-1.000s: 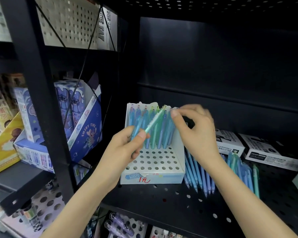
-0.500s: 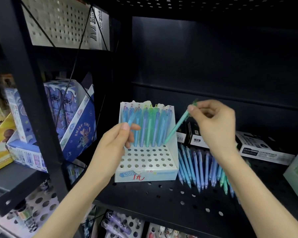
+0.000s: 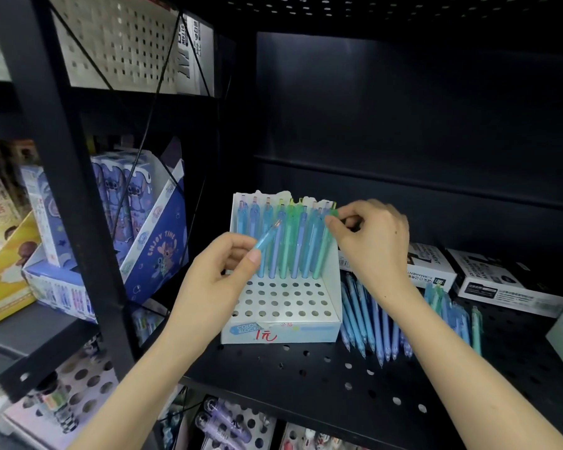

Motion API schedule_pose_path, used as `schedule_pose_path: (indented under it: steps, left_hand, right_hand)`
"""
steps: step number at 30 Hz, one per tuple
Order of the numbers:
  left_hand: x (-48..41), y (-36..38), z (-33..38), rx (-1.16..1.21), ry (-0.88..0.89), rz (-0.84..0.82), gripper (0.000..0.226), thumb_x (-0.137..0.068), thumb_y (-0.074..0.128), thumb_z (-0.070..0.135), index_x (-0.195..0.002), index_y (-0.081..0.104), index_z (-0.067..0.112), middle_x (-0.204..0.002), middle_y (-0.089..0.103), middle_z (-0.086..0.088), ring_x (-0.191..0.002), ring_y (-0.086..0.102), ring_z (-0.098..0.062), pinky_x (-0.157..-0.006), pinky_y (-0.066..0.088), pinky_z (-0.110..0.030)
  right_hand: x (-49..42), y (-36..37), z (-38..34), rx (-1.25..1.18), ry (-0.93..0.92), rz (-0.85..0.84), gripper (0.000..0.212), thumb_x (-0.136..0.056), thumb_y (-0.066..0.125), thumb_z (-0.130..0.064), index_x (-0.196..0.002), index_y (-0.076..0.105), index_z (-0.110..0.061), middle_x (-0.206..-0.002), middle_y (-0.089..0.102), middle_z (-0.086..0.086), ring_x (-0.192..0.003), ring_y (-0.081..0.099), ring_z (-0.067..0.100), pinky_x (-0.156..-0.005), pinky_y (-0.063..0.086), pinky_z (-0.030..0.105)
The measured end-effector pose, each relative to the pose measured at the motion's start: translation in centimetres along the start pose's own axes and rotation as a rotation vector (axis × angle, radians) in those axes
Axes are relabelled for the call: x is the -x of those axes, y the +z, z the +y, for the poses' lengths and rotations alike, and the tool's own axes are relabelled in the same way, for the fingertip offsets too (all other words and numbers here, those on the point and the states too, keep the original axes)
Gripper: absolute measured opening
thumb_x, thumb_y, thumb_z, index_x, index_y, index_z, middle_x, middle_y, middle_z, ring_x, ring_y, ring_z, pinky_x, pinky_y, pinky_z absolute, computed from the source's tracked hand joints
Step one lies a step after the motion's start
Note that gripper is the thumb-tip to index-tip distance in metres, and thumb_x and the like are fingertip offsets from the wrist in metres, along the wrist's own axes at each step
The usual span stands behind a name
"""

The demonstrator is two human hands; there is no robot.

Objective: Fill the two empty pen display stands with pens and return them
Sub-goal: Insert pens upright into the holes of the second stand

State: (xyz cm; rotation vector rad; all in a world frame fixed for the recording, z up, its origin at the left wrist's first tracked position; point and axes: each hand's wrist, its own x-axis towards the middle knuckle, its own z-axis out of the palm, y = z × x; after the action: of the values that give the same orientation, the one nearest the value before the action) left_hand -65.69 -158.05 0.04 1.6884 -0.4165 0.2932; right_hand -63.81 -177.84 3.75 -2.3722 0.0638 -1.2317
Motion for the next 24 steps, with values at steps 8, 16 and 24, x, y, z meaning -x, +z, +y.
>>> schedule_pose_path:
  steps: [8, 16, 24]
  left_hand:
    - [-0.1, 1.0, 0.3, 0.023, 0.027, -0.028, 0.008, -0.087, 0.059, 0.024, -0.092, 0.062, 0.031, -0.08, 0.061, 0.018, -0.081, 0.057, -0.004, -0.069, 0.043, -0.023]
    - [-0.2, 2.2, 0.5, -0.012, 0.124, -0.054, 0.008, -0.088, 0.06, 0.023, -0.095, 0.062, 0.026, -0.086, 0.061, 0.013, -0.086, 0.057, -0.005, -0.074, 0.048, -0.022]
    - [0.1, 1.9, 0.4, -0.215, 0.284, 0.022, 0.017, -0.09, 0.054, 0.039, -0.107, 0.058, 0.035, -0.104, 0.057, 0.021, -0.098, 0.056, -0.002, -0.08, 0.047, -0.017]
  right_hand:
    - [-1.1, 0.2, 0.1, 0.225, 0.049, -0.196, 0.018, -0.083, 0.064, -0.04, -0.089, 0.07, -0.024, -0.095, 0.066, 0.0, -0.093, 0.056, 0.024, -0.082, 0.031, 0.033]
    - [3.2, -2.8, -3.0, -0.441, 0.101, -0.362, 0.019, -0.085, 0.061, -0.042, -0.087, 0.073, -0.028, -0.081, 0.069, -0.017, -0.083, 0.062, 0.001, -0.083, 0.047, 0.023]
    - [2.8, -4.6, -2.8, -0.682, 0.278, -0.231, 0.01, -0.087, 0.062, -0.018, -0.082, 0.07, -0.022, -0.076, 0.072, -0.006, -0.076, 0.066, 0.003, -0.074, 0.051, 0.014]
